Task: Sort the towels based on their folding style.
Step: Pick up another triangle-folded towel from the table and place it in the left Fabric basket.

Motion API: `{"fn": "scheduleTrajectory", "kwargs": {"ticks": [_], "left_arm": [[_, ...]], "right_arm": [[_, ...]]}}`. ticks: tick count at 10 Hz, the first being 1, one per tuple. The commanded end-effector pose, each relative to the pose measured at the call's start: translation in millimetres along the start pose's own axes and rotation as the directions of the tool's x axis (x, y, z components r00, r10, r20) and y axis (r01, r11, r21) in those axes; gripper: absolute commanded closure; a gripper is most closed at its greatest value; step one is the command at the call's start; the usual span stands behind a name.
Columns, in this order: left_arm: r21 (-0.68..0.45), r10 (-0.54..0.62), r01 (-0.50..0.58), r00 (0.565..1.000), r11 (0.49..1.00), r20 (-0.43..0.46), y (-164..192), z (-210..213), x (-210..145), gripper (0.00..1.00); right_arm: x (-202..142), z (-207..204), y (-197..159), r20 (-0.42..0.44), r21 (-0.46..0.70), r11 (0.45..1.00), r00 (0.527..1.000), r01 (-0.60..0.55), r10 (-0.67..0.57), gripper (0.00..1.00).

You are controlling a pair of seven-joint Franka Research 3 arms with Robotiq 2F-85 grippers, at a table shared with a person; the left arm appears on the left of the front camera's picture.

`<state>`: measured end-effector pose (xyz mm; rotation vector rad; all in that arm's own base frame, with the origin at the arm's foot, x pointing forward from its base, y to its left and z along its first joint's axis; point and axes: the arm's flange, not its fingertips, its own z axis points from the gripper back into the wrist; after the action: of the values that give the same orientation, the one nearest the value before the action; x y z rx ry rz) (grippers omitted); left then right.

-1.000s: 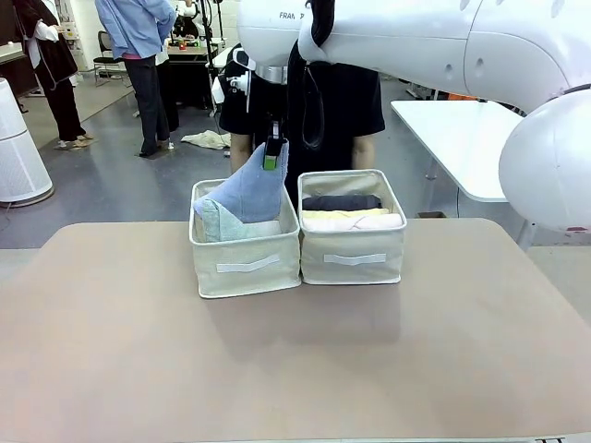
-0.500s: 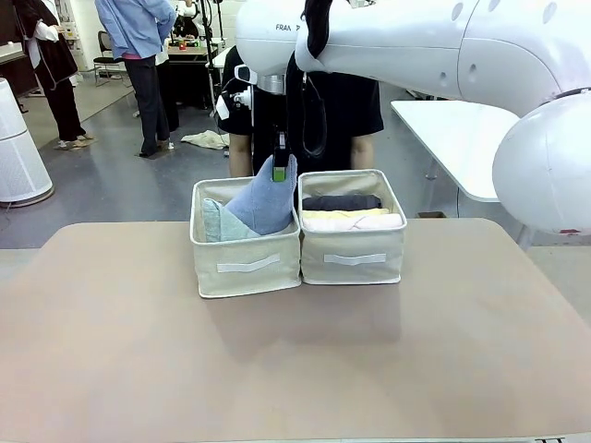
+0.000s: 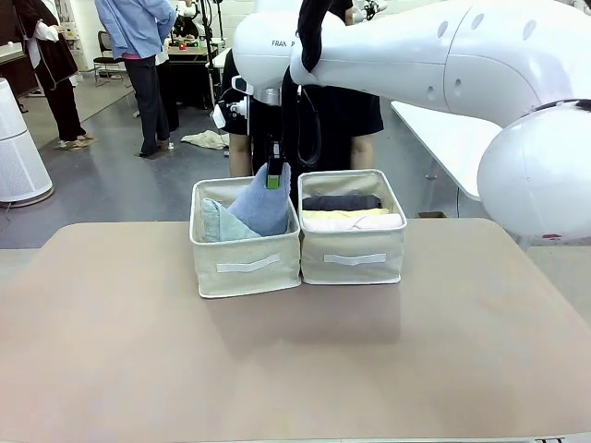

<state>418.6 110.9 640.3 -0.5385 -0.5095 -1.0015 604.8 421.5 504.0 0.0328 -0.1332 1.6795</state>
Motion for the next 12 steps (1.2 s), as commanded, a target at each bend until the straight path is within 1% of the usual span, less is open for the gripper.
{"fn": "scheduleTrajectory", "kwargs": {"ticks": [1,5,9,12], "left_arm": [[0.006,0.001,-0.001,1.000,1.000,0.009,-1,-2,1,0.00],[0.006,0.001,-0.001,1.000,1.000,0.009,-1,-2,1,0.00],[0.006,0.001,-0.001,1.000,1.000,0.009,-1,-2,1,0.00],[0.006,0.001,-0.001,1.000,1.000,0.009,-1,-2,1,0.00]], "right_arm": [[14,2,-10,0.045,-0.011,1.000,0.999,-0.004,0.005,0.82],[19,-13,-9,0.031,0.024,1.000,0.999,-0.012,0.012,0.82],[15,-27,-11,0.058,0.048,0.999,0.998,-0.001,-0.001,0.82],[13,-38,-12,0.048,0.065,0.998,0.999,0.004,-0.007,0.82]]}}
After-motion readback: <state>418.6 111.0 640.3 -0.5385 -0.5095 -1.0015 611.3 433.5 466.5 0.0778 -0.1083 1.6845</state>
